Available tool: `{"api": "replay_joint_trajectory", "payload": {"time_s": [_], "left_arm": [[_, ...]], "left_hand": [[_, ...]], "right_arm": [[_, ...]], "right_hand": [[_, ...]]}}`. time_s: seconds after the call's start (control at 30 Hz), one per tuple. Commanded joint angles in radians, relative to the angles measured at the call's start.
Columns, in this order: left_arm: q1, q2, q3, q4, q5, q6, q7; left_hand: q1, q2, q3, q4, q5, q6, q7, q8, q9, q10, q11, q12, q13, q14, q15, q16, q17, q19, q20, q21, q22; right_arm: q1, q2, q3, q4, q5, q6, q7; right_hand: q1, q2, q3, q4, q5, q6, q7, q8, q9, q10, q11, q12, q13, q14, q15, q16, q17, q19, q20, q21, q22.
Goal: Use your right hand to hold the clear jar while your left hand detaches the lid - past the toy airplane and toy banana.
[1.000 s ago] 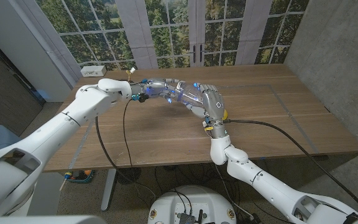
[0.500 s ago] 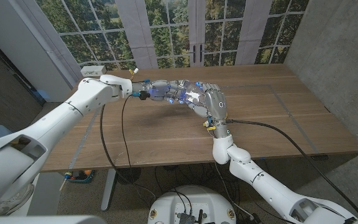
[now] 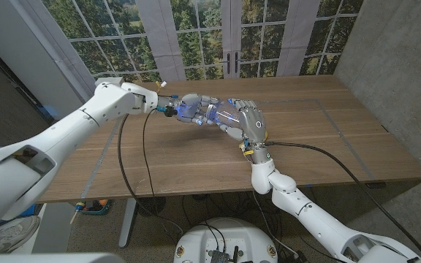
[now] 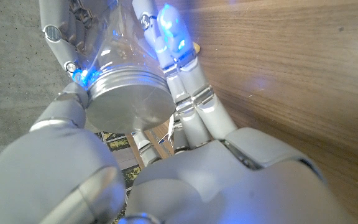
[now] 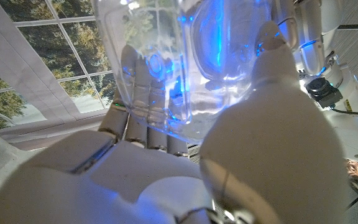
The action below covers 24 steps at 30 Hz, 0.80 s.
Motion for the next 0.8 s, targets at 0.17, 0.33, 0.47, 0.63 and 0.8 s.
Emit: {"api": "replay_joint_trajectory", "payload": {"time_s": [0.17,0.33,0.47,0.63,0.8], "left_arm": [[-0.045,-0.001,0.021,0.027,-0.059,0.126,-0.119],[-0.003,0.046,0.003,-0.081,0.032,-0.01,-0.031],[0.113,0.075,-0.07,-0.177,0.079,-0.18,0.121],[0.232,0.086,-0.131,-0.237,0.165,-0.394,0.273],[0.32,0.074,-0.163,-0.243,0.295,-0.609,0.412]], "left_hand": [[-0.575,0.192,0.209,0.245,0.04,0.842,0.565,-0.016,-0.005,0.794,-0.097,0.026,0.005,0.199,-0.127,0.046,-0.003,0.039,0.0,-0.023,-0.038],[-0.579,0.013,-0.017,0.239,0.051,0.785,0.566,-0.079,-0.04,0.726,-0.067,-0.033,0.006,0.175,-0.126,0.053,-0.005,0.041,0.008,-0.065,-0.06],[-0.553,0.05,-0.162,0.218,0.061,0.469,0.56,-0.263,-0.109,0.455,-0.038,-0.198,0.026,0.007,-0.086,-0.111,0.003,-0.045,0.066,-0.187,-0.072],[-0.436,0.104,-0.093,0.098,0.002,0.08,0.497,-0.275,-0.18,0.052,-0.031,-0.231,0.061,-0.38,0.025,-0.312,0.022,-0.426,0.219,-0.396,-0.061],[-0.352,0.122,0.003,-0.055,-0.071,-0.151,0.327,-0.273,-0.218,-0.291,-0.121,-0.231,0.05,-0.731,0.032,-0.338,0.019,-0.692,0.288,-0.538,-0.061]], "right_arm": [[-0.023,0.025,0.067,0.002,-0.04,0.035,0.0],[-0.03,0.03,0.086,0.001,-0.04,0.05,0.0],[-0.034,0.03,0.093,0.0,-0.033,0.06,0.0],[-0.036,0.015,0.084,-0.009,0.004,0.061,0.0],[-0.034,-0.015,0.058,-0.024,0.061,0.057,0.0]], "right_hand": [[0.08,0.109,0.104,0.099,0.004,0.414,-0.362,0.006,0.018,0.392,-0.396,-0.006,0.006,0.297,-0.431,0.001,0.002,-0.12,-0.222,0.007,0.0],[0.08,0.11,0.104,0.099,0.005,0.413,-0.363,0.006,0.019,0.392,-0.395,-0.008,0.012,0.297,-0.431,0.0,0.002,-0.122,-0.223,0.011,0.0],[0.08,0.11,0.104,0.099,0.005,0.413,-0.363,0.006,0.019,0.391,-0.395,-0.011,0.013,0.297,-0.431,-0.001,0.002,-0.125,-0.224,0.012,0.0],[0.081,0.109,0.103,0.098,0.006,0.415,-0.362,0.006,0.019,0.394,-0.394,-0.013,0.016,0.297,-0.431,-0.002,0.002,-0.124,-0.225,0.017,0.0],[0.08,0.109,0.103,0.099,0.007,0.416,-0.362,0.006,0.019,0.398,-0.397,-0.016,0.017,0.297,-0.431,-0.003,0.002,-0.124,-0.227,0.021,-0.001]]}}
